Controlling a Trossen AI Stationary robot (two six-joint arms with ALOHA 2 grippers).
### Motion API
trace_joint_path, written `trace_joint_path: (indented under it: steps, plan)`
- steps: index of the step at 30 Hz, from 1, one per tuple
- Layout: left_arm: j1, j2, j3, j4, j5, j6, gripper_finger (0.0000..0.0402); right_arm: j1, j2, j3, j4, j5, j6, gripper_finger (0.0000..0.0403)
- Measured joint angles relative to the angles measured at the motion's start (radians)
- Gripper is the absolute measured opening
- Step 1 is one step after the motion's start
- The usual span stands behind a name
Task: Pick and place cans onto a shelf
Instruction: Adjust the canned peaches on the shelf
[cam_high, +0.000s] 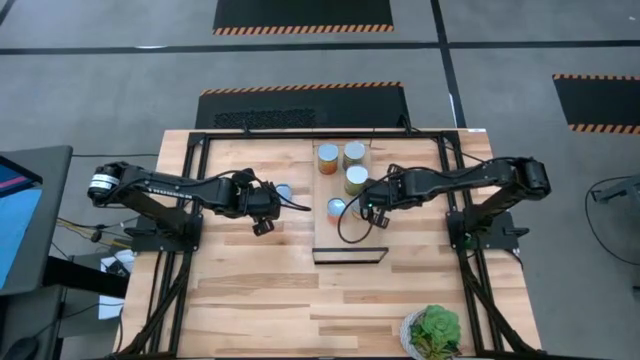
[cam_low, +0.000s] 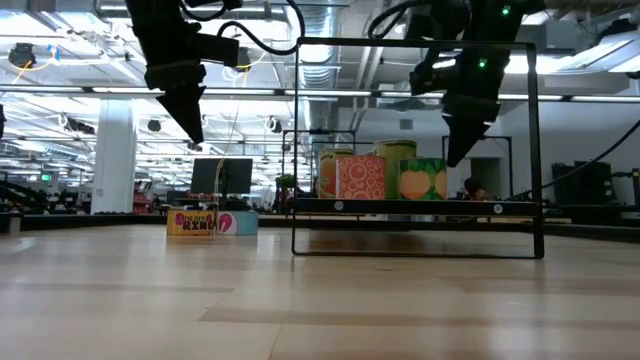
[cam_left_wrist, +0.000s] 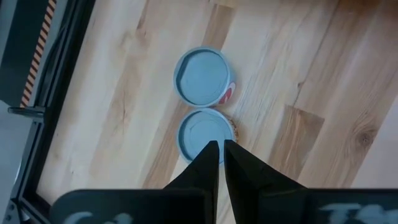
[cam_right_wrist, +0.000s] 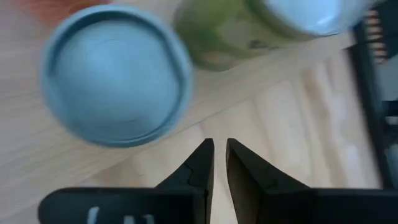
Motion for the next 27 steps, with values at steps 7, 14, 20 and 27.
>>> trace_joint_path:
  steps: [7, 14, 20, 27]
  plan:
    - [0.000, 0.000, 0.000, 0.002, 0.000, 0.000, 0.0016, -0.010, 0.000, 0.000, 0.065, 0.045, -0.008, 0.0066]
    - [0.000, 0.000, 0.000, 0.002, 0.000, -0.001, 0.0016, -0.020, 0.001, 0.000, 0.088, 0.038, -0.027, 0.0066]
    - [0.000, 0.000, 0.000, 0.002, 0.000, -0.003, 0.0016, -0.020, 0.001, 0.000, 0.088, -0.012, -0.031, 0.0066]
    - [0.000, 0.000, 0.000, 0.003, 0.000, -0.005, 0.0016, -0.017, 0.001, 0.000, 0.094, -0.045, -0.032, 0.0066]
